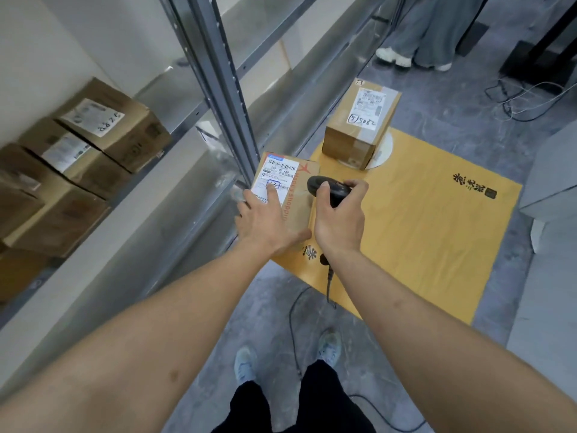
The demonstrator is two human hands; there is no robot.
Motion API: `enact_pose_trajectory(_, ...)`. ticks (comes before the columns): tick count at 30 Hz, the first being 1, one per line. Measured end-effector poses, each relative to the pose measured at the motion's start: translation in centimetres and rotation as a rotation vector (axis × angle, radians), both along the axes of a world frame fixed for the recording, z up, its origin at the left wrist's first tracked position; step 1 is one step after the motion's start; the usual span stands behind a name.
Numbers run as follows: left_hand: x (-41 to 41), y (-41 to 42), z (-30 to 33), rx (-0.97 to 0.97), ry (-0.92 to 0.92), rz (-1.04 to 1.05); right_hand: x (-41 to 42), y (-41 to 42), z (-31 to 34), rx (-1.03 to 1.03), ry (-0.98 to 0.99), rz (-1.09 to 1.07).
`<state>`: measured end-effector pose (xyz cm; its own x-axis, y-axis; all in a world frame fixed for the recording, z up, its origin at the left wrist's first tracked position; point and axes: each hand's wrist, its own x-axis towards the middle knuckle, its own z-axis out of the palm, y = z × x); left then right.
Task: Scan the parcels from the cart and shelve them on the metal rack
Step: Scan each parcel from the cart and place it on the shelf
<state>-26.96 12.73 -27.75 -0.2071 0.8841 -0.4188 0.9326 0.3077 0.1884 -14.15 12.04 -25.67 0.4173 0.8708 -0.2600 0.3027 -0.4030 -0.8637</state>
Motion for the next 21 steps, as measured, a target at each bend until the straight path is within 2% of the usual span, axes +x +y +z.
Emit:
enact_pose_trajectory(7,-1.5,-3.8,-3.9,-0.045,-0.054,-0.02,-1.9,-2.4,-2.9,-0.042,-0.027,-0.032)
enact_pose_trajectory(14,-2.7,-5.9,-6.3,0.002,-0.15,-0.022,-3.0,-4.2,-4.8,-0.074,-0.025,-0.042)
enact_pose_trajectory(18,-4.8,-6.0,-7.5,0.126,-0.355,0.1,-3.1,-4.3,-5.0,-0.067,-0.02,-0.051)
enact_pose_trajectory(21,-6.4,-6.4,-9.2,0.076,-0.608,0.224,-3.1,-4.2,-5.1,-0.063,-0.017,-0.041)
